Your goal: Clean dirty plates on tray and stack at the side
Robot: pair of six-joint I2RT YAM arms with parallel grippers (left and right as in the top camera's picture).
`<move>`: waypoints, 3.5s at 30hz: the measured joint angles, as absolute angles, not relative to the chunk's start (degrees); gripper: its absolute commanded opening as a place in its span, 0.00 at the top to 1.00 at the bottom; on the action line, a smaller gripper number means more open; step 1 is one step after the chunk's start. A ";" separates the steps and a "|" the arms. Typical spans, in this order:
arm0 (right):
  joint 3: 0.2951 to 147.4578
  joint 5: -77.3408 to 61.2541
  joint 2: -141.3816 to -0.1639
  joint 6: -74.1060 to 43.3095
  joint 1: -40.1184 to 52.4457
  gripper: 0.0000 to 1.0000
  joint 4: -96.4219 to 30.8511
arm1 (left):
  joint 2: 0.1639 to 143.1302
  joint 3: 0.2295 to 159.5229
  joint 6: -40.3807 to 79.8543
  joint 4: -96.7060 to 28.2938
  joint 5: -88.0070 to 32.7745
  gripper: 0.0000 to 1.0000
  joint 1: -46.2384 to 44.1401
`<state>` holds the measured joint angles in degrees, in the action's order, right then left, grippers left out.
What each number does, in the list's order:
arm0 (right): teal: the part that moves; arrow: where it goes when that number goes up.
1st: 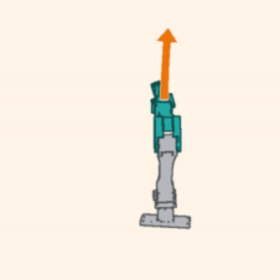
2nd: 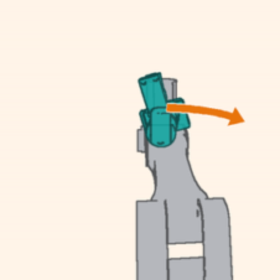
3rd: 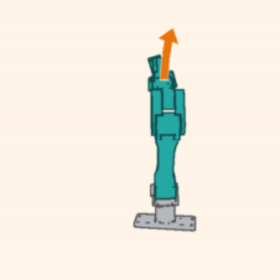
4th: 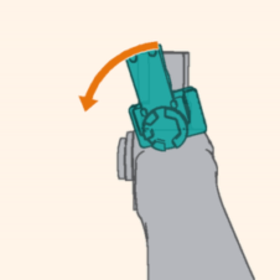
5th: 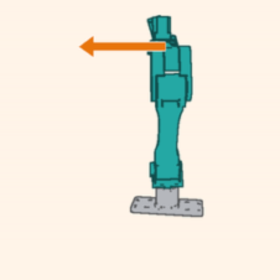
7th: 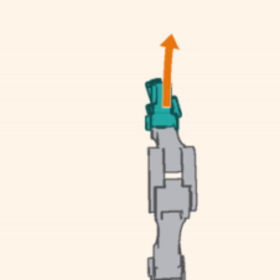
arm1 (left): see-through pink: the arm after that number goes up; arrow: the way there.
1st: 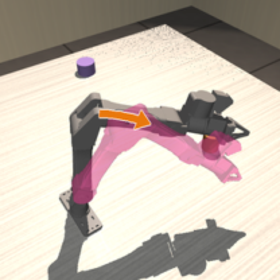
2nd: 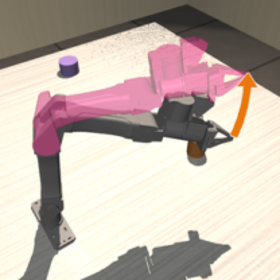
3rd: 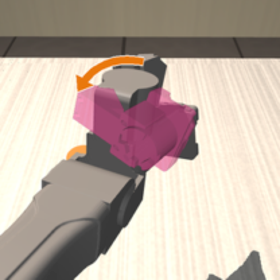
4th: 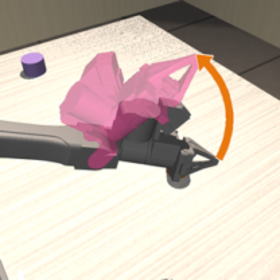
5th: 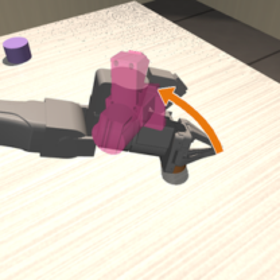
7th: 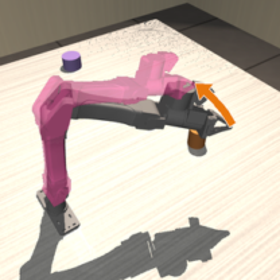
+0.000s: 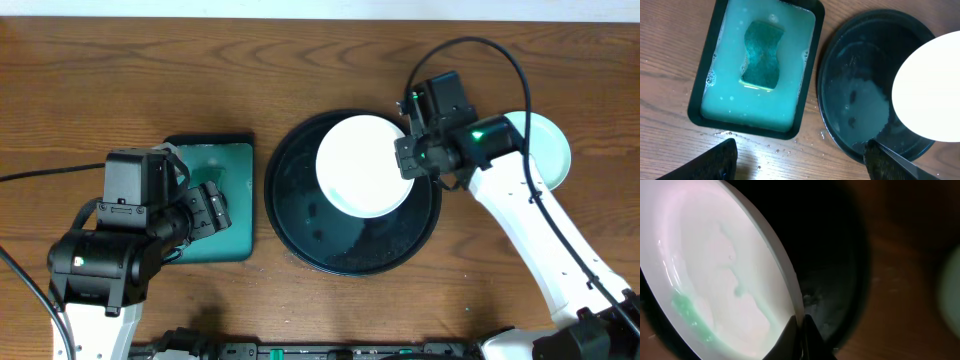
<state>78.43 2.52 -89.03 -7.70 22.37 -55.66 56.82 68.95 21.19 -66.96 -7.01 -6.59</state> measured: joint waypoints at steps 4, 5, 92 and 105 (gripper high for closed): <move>81.17 13.56 -89.03 -5.98 26.70 0.99 -57.74 | 56.80 68.95 21.21 -66.98 -6.98 0.19 -6.59; 81.58 16.34 -89.03 -5.45 27.77 0.99 -58.15 | 56.80 68.95 21.19 -66.96 -7.01 0.19 -6.59; 82.46 79.44 -89.03 37.74 61.41 0.99 -41.06 | 56.82 68.95 21.19 -67.02 -7.01 0.18 -6.59; 82.46 76.62 -88.97 33.19 59.53 0.99 -42.54 | 56.82 68.95 21.19 -67.02 -7.01 0.18 -6.59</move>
<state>82.46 76.62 -88.97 33.19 59.53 -42.54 56.82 68.95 21.19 -67.02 -7.01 -6.59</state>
